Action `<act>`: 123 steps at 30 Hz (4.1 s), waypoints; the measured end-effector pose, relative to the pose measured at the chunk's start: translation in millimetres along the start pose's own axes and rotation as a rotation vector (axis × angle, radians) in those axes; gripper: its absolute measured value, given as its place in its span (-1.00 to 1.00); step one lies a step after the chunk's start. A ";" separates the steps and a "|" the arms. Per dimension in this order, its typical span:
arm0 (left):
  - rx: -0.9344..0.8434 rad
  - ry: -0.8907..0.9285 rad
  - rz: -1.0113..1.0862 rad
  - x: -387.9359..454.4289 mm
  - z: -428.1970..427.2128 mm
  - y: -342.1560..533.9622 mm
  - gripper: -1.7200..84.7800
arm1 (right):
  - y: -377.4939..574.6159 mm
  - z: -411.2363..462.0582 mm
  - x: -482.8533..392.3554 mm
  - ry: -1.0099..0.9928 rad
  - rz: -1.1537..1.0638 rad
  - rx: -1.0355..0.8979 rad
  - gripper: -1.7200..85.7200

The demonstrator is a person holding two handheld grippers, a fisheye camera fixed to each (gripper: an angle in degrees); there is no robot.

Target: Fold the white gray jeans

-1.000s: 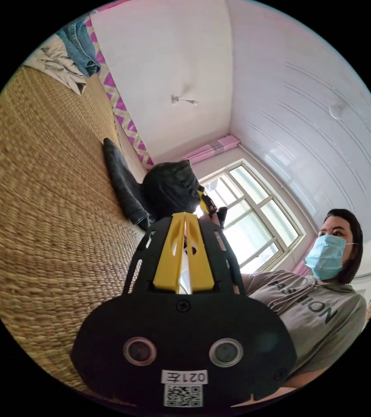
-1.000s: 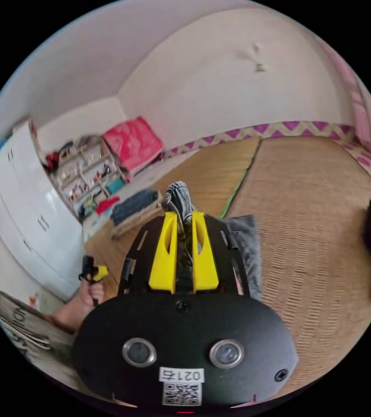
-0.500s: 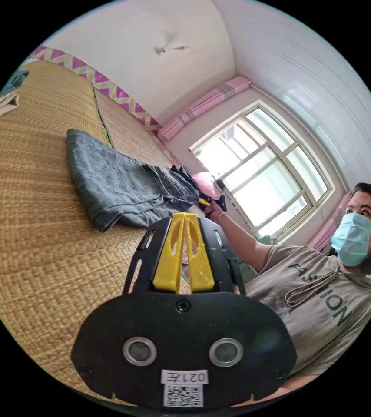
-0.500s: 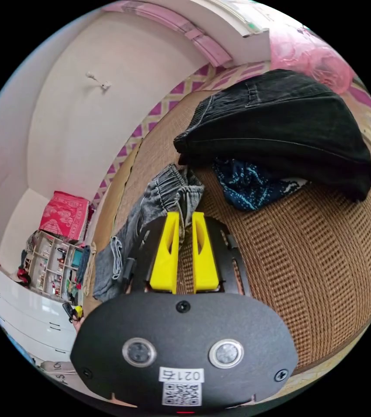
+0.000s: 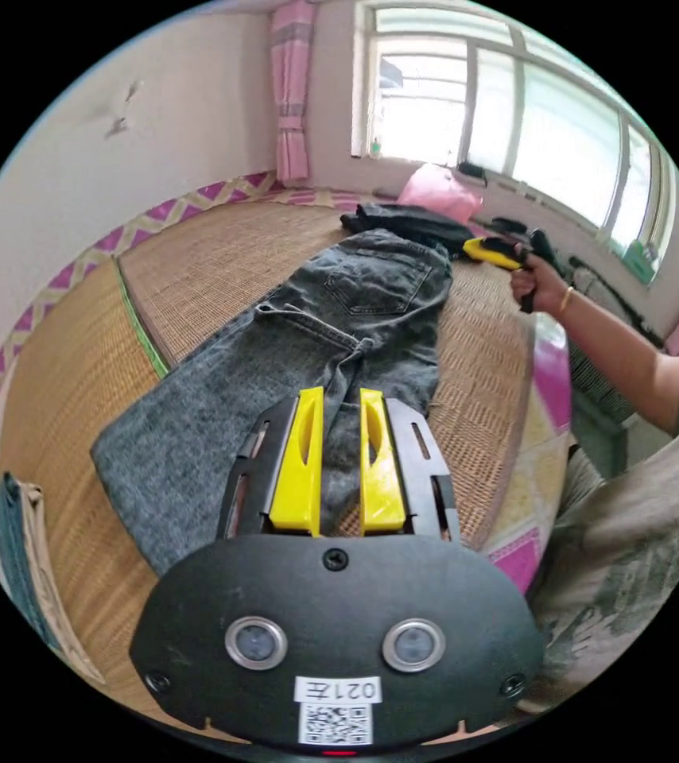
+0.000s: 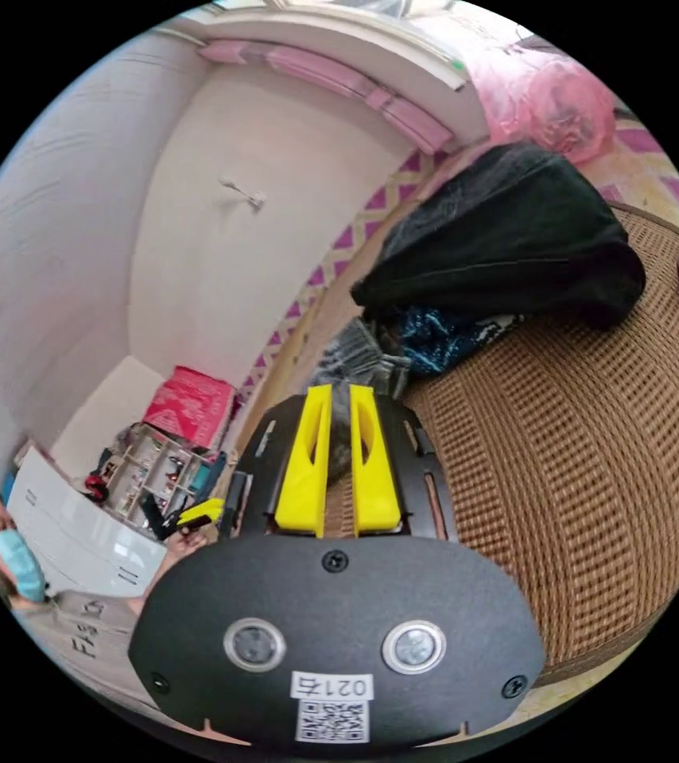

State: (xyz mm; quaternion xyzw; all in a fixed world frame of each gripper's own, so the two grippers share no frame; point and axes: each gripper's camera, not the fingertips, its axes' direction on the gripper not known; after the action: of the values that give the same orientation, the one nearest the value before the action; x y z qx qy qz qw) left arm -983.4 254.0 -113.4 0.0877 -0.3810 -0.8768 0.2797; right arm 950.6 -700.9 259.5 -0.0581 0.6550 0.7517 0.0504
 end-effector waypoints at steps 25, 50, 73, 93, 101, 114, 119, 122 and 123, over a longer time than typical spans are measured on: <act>0.299 0.177 -0.378 -218.8 -149.0 176.0 -0.98 | -59.7 57.4 -357.8 0.570 -0.619 -0.453 -0.98; 0.540 0.119 -1.313 -529.2 -256.9 839.0 -0.98 | -375.2 181.0 -409.3 0.546 -0.551 -0.540 -0.97; -0.030 -0.037 -0.202 -501.4 -105.0 450.5 -0.77 | -700.9 742.0 -669.9 0.493 -1.359 -0.787 -0.80; -0.214 0.020 0.010 -464.2 -8.7 327.2 -0.98 | -844.2 944.6 -661.5 0.215 -1.326 -0.964 -0.98; -0.132 -0.060 0.007 -444.3 -51.0 316.8 -0.82 | -814.7 826.9 -714.6 0.149 -1.440 -0.755 -0.98; -0.060 0.010 0.148 -366.7 -168.2 338.8 -0.97 | -750.6 750.2 -695.6 0.225 -1.496 -0.766 -0.98; 0.072 -0.059 0.168 -213.2 -285.0 421.8 -0.98 | -653.0 611.0 -648.6 0.149 -1.486 -0.713 -0.98; 0.069 -0.038 0.102 -153.2 -291.6 477.1 -0.98 | -569.0 542.2 -598.2 0.136 -1.465 -0.726 -0.98; 0.063 -0.023 0.081 -145.3 -288.5 488.8 -0.98 | -552.5 531.0 -585.3 0.135 -1.454 -0.733 -0.98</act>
State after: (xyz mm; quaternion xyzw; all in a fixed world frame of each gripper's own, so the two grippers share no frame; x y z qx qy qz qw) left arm -550.1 -114.0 28.4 0.0709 -0.4151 -0.8532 0.3079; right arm 1601.5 -99.1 -119.9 -0.5265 0.1676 0.6926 0.4637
